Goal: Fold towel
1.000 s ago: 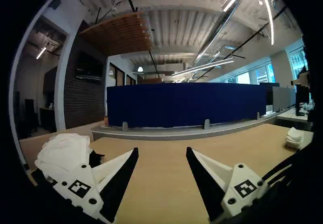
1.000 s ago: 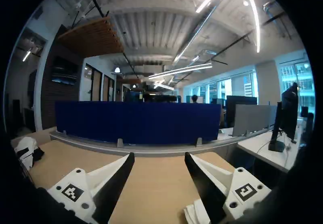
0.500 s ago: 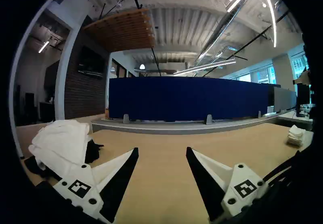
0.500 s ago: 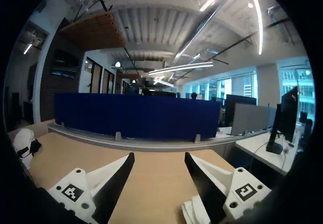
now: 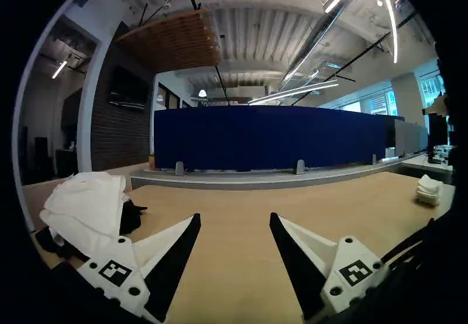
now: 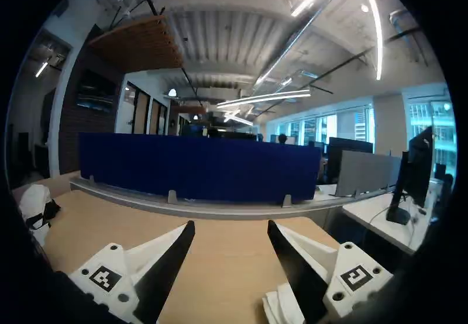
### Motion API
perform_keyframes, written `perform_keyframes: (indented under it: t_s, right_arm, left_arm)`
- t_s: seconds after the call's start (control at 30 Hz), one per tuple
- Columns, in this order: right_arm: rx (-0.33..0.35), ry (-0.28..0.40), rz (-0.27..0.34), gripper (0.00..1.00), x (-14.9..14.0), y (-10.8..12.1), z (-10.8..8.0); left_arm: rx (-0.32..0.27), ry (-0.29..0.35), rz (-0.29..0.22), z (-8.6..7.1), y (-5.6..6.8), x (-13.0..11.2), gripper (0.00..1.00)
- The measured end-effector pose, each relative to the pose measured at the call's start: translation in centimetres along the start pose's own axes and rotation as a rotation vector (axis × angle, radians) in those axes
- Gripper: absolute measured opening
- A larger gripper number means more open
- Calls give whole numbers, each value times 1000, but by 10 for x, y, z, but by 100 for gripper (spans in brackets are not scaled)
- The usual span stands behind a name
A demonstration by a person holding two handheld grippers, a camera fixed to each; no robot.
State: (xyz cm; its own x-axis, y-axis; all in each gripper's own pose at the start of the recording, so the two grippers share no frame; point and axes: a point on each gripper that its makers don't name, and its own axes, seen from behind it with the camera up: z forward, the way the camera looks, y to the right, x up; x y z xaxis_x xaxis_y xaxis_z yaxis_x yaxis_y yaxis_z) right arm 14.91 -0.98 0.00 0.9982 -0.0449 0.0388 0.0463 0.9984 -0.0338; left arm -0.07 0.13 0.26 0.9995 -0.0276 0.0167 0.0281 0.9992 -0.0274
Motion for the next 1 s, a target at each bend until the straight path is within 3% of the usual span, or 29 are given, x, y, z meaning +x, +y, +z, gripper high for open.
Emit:
perform_keyframes:
  t_s: [0.3, 0.47, 1.0]
  right_arm:
    - [18, 50, 23, 96, 19, 0, -1]
    - [24, 64, 24, 97, 15, 6, -3]
    - [66, 69, 67, 97, -67, 8, -1]
  left_arm:
    - [0, 0, 1, 0, 0, 1, 88]
    - [0, 0, 1, 0, 0, 0, 88]
    - [0, 0, 1, 1, 1, 0, 95]
